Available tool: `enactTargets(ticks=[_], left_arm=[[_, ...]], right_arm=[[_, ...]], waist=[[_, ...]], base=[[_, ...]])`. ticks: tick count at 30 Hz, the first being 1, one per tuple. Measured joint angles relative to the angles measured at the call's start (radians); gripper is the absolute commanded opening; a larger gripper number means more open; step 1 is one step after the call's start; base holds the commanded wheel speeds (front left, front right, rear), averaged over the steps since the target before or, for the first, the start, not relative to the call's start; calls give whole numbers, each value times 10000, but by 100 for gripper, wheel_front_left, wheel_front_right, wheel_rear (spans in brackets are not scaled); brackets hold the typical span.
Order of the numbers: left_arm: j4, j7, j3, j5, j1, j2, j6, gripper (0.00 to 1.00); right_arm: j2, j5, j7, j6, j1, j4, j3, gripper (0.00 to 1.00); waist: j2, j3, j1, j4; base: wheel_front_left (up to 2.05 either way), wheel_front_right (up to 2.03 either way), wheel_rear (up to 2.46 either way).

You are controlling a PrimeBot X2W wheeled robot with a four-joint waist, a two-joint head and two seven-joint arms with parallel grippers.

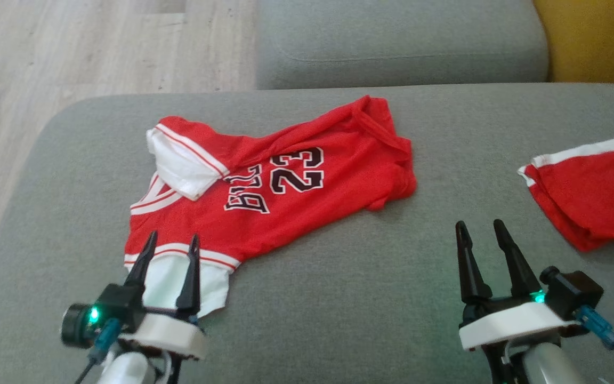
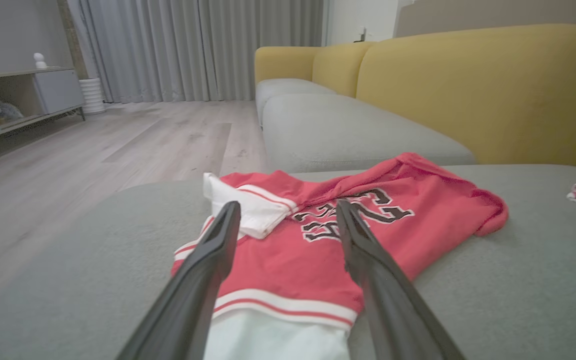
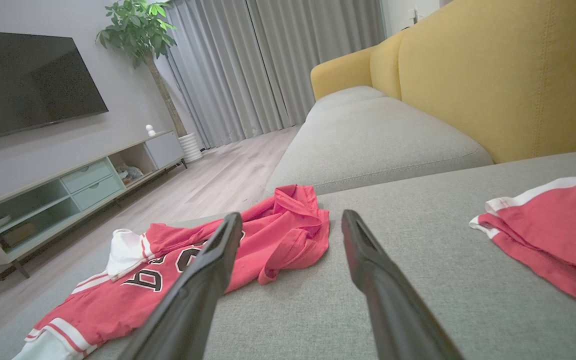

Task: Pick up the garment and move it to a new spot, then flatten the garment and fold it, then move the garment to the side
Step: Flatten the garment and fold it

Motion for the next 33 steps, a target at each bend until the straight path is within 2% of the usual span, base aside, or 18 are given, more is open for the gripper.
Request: enactTargets(ticks=[11, 15, 20, 27, 33], left_arm=[[-123, -261, -343, 355, -195, -702, -270, 100], [-119, -263, -359, 468, -279, -815, -360, 100], [-219, -265, -353, 610, -733, -1034, -537, 100], [-291, -291, -343, 792, -1357, -1494, -805, 100], [-276, -291, -316, 943, -1749, -1797, -980, 100]], right_arm=[[0, -50, 0, 0, -16, -184, 82, 100], [2, -295, 0, 0, -171, -297, -115, 100], [-2, -798, 12, 0, -1127, -209, -370, 100], [-44, -1365, 1490, 0, -3570, 424, -403, 100], [-516, -1674, 3141, 0, -5286, 2057, -585, 100]], waist=[[0, 346, 0, -653], [0, 702, 1, -657], [0, 1121, 2, -476], [0, 1913, 2, 183], [0, 2542, 3, 945]], base=[[0, 0, 0], [0, 0, 0], [0, 0, 0], [0, 0, 0], [0, 0, 0]])
